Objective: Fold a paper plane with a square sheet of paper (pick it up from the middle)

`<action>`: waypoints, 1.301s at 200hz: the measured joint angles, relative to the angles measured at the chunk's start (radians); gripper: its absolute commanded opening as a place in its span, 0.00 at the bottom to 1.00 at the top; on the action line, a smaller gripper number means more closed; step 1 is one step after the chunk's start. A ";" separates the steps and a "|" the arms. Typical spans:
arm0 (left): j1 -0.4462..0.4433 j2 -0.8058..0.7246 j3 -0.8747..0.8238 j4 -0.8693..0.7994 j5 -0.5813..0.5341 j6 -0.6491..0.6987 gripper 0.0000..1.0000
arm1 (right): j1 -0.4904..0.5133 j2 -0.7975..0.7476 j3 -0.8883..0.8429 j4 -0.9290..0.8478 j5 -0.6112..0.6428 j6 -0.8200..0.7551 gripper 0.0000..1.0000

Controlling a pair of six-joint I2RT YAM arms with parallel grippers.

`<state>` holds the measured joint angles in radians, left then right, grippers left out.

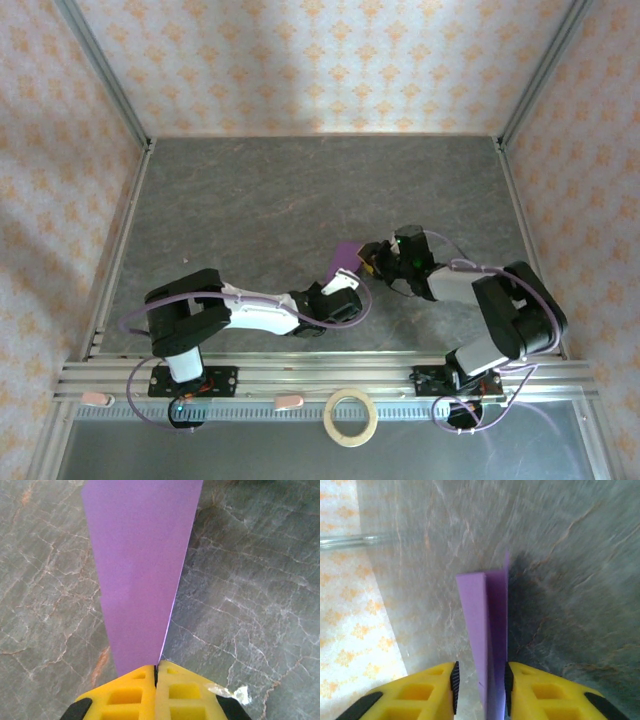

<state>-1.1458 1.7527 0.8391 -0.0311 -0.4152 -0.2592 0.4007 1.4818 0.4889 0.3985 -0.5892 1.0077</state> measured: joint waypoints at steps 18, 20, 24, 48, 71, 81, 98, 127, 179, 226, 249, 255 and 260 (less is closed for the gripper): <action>0.000 0.004 0.000 0.000 0.026 0.000 0.00 | -0.046 -0.056 0.007 -0.075 0.032 -0.048 0.38; 0.000 0.004 0.000 0.000 0.027 0.000 0.00 | -0.052 -0.063 0.007 -0.084 0.037 -0.053 0.38; 0.001 0.004 0.000 0.001 0.037 0.000 0.00 | -0.060 -0.076 0.007 -0.099 0.042 -0.063 0.39; 0.023 0.003 -0.006 0.027 0.118 -0.002 0.00 | -0.100 -0.157 0.007 -0.182 0.077 -0.125 0.39; 0.079 -0.026 -0.036 0.069 0.246 -0.004 0.00 | -0.103 -0.214 0.007 -0.219 0.089 -0.170 0.39; 0.111 -0.039 -0.048 0.087 0.314 -0.005 0.00 | -0.103 -0.232 0.007 -0.220 0.089 -0.183 0.39; 0.172 -0.043 -0.059 0.121 0.435 -0.013 0.00 | -0.103 -0.258 0.005 -0.219 0.089 -0.198 0.39; 0.245 -0.043 -0.064 0.165 0.621 -0.031 0.00 | -0.103 -0.281 -0.014 -0.212 0.084 -0.202 0.39; 0.297 -0.015 -0.064 0.220 0.824 -0.058 0.00 | -0.103 -0.282 -0.049 -0.180 0.032 -0.202 0.39; 0.309 -0.003 -0.064 0.230 0.868 -0.072 0.00 | -0.103 -0.280 -0.064 -0.167 -0.019 -0.199 0.46; 0.309 -0.005 -0.064 0.227 0.849 -0.064 0.00 | -0.103 -0.250 -0.055 -0.200 -0.036 -0.188 0.63; 0.309 -0.008 -0.064 0.223 0.842 -0.059 0.00 | -0.103 -0.237 -0.051 -0.210 -0.042 -0.183 0.64; 0.309 -0.011 -0.064 0.218 0.834 -0.053 0.00 | -0.103 -0.225 -0.050 -0.214 -0.048 -0.171 0.62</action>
<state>-0.8368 1.7420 0.7750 0.1871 0.4183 -0.3126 0.2981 1.2568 0.4389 0.1848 -0.6369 0.8364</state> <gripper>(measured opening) 0.062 0.610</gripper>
